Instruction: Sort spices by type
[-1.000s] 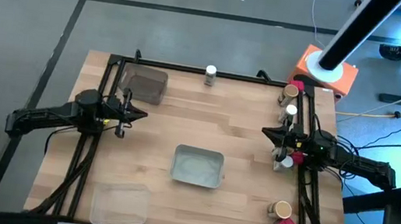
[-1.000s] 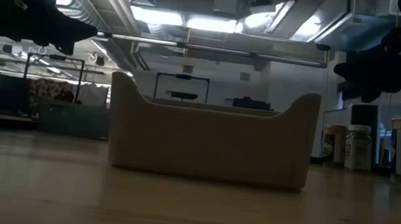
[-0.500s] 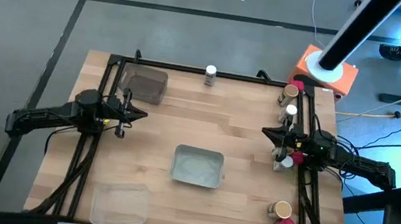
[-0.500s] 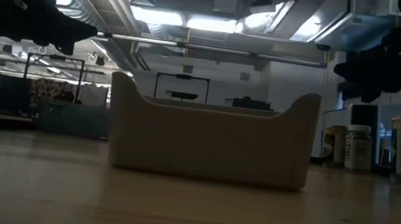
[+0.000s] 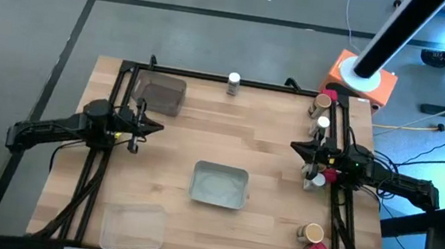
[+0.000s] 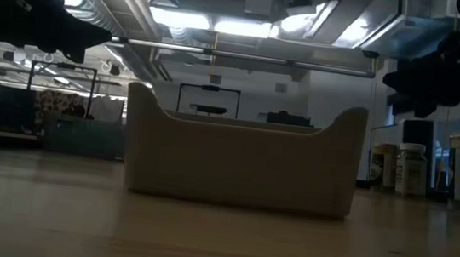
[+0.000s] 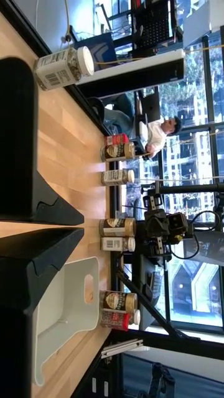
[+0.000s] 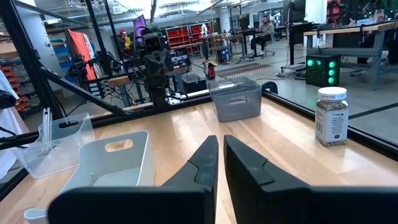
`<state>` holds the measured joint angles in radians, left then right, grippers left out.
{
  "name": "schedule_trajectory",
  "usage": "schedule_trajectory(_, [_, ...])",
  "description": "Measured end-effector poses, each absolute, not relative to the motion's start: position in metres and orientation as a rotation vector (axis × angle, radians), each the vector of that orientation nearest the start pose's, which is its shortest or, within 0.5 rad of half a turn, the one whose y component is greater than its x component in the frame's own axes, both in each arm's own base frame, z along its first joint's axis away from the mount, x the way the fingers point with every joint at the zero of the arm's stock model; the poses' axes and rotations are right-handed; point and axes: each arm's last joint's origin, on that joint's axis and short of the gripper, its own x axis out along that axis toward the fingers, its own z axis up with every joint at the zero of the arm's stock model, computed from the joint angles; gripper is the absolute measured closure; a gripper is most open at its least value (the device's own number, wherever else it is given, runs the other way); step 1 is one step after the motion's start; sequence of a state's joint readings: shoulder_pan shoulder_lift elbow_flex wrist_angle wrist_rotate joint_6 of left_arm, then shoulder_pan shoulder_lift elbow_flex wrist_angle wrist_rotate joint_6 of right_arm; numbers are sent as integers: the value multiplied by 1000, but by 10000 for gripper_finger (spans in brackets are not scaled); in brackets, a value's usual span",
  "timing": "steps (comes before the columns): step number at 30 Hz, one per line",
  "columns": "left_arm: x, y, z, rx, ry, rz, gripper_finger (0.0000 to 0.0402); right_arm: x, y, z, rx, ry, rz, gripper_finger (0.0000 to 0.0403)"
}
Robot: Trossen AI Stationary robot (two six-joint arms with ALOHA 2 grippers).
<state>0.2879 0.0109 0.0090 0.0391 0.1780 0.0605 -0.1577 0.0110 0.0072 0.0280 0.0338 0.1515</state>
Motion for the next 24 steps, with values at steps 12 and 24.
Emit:
schedule_trajectory(12, [95,23,169,69,-33,111,391,97,-16,168,149,-39,-189,375])
schedule_trajectory(24, [94,23,176,83,-102,118,391,97,-16,168,149,-39,-189,375])
